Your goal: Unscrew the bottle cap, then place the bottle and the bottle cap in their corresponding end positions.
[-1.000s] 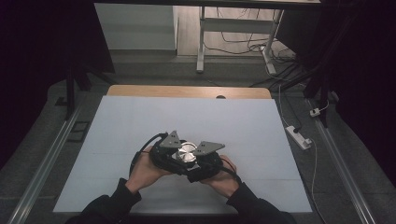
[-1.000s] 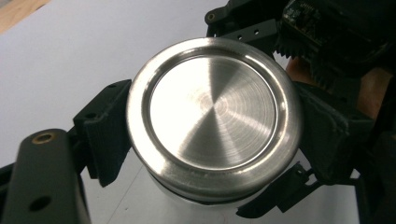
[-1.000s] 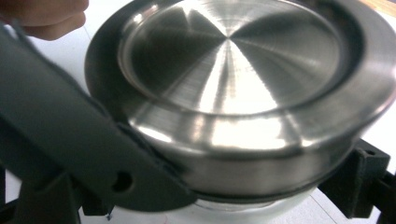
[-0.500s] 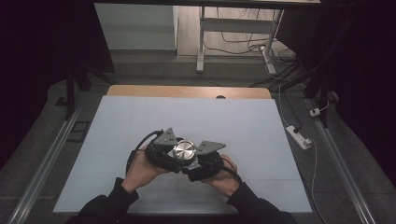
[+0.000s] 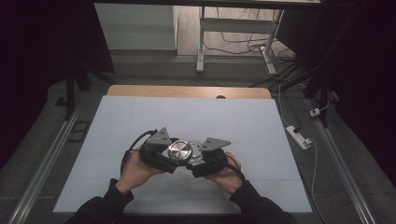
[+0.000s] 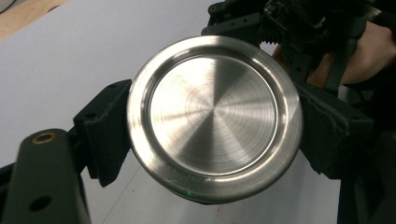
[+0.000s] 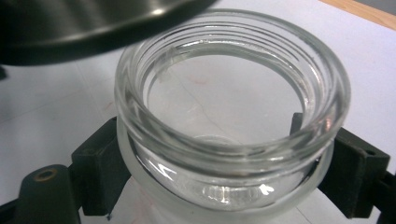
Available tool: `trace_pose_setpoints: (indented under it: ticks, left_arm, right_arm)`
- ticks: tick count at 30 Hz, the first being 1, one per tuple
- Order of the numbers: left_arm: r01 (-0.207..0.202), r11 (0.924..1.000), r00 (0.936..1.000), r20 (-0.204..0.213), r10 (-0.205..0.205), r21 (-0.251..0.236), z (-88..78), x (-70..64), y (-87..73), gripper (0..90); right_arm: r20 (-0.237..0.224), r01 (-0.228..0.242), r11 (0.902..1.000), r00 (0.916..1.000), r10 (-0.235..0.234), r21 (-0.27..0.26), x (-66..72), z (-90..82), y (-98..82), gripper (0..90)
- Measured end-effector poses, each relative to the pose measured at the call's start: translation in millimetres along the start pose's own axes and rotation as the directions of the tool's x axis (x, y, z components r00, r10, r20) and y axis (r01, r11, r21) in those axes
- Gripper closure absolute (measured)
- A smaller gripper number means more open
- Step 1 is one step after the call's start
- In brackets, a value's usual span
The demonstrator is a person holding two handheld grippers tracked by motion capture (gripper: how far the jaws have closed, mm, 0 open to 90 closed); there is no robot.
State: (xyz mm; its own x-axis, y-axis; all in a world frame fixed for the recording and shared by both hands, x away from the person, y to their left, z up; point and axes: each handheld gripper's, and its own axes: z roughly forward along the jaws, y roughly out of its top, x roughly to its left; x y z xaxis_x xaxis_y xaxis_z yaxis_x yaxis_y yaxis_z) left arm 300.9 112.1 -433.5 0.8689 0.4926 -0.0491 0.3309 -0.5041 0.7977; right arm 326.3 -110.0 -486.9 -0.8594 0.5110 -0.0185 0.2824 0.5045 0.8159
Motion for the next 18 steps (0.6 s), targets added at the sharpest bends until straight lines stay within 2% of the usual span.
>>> trace_pose_setpoints:
  ticks: [18]
  left_arm:
    - [-0.019,0.9996,0.9996,0.023,0.018,0.023,-2.4,-7.7,-17.6,19.2]
  right_arm:
    - [0.015,-0.017,0.9997,0.9997,0.018,-0.016,-10.9,-3.9,2.5,14.7]
